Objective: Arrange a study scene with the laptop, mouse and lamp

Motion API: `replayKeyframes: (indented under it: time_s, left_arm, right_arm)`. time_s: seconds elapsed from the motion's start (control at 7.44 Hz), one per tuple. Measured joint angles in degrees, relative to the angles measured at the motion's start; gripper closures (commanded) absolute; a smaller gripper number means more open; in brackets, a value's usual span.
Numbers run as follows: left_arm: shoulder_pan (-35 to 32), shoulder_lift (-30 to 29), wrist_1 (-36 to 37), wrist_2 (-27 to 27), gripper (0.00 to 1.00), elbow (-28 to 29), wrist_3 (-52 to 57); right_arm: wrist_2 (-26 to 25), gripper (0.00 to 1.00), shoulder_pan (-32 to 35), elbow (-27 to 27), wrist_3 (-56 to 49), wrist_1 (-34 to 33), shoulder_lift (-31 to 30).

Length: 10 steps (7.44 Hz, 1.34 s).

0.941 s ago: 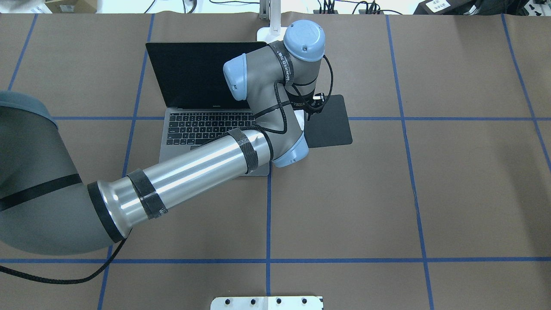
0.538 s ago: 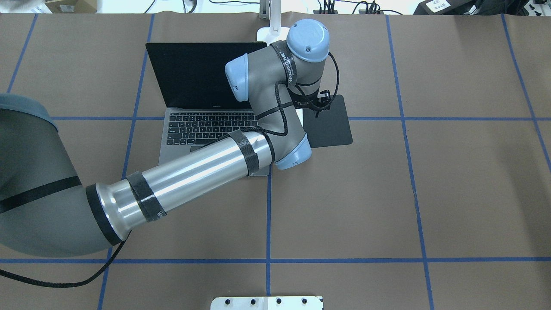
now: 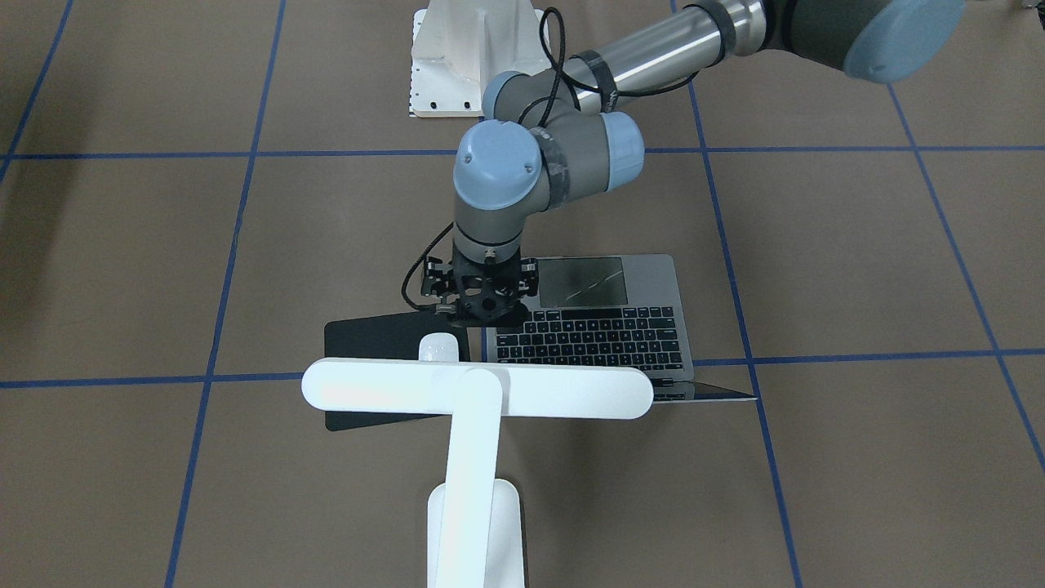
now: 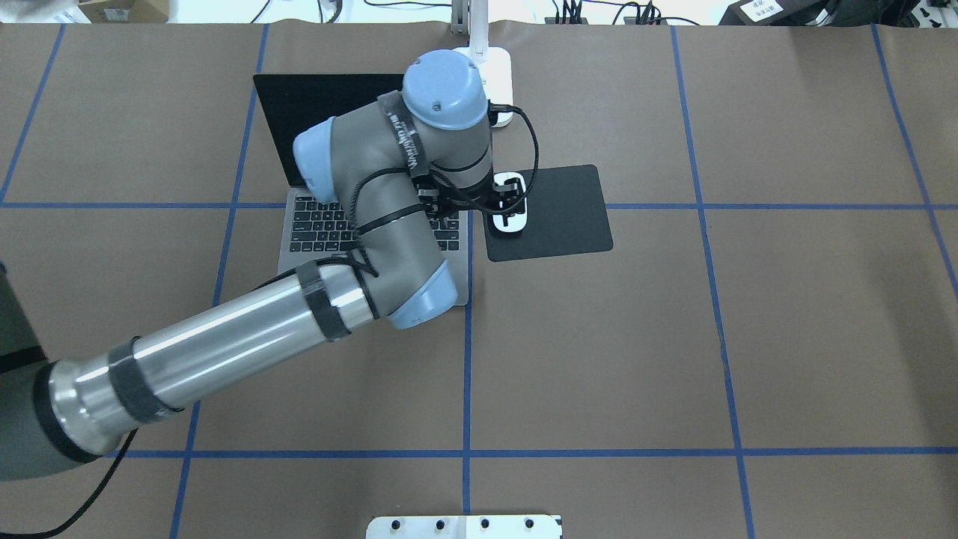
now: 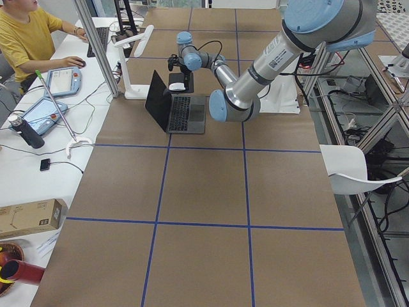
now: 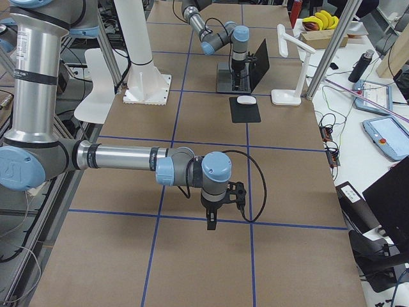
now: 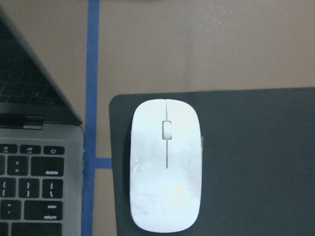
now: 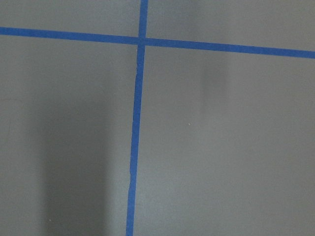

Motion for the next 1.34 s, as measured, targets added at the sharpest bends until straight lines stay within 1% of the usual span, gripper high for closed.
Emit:
replayKeyframes:
  time_s: [0.27, 0.4, 0.54, 0.67, 0.81, 0.94, 1.21, 1.34]
  left_arm:
    - [-1.8, 13.8, 5.5, -0.1, 0.00, -18.8, 7.0]
    - [-3.4, 21.7, 6.8, -0.2, 0.00, -26.8, 11.2]
    - [-5.4, 29.5, 7.3, -0.2, 0.00, -33.1, 16.2]
    - [-8.2, 36.9, 7.3, -0.4, 0.00, -37.7, 22.6]
    - [-12.1, 43.2, 7.1, -1.7, 0.00, -40.3, 29.8]
    - [-17.6, 48.8, 7.0, -4.6, 0.00, -41.5, 38.5]
    - [-29.8, 58.7, 6.8, -9.8, 0.00, -41.5, 56.3]
    - [-35.6, 63.1, 6.8, -12.2, 0.00, -40.9, 63.4]
  right_arm:
    - [0.0, 0.00, 0.0, -0.1, 0.0, 0.1, -0.1]
    - [0.0, 0.00, 0.0, -0.1, 0.0, 0.2, -0.1]
    - [0.1, 0.00, 0.0, -0.2, 0.1, 0.2, -0.1]
    - [0.1, 0.00, 0.0, -0.2, 0.1, 0.2, -0.1]
    - [0.1, 0.00, 0.0, -0.2, 0.0, 0.3, -0.1]
    - [0.1, 0.00, 0.0, -0.2, 0.0, 0.3, -0.2]
    - [0.1, 0.00, 0.1, -0.1, 0.0, 0.4, -0.5]
    - [0.2, 0.00, 0.2, -0.1, 0.0, 0.4, -0.6]
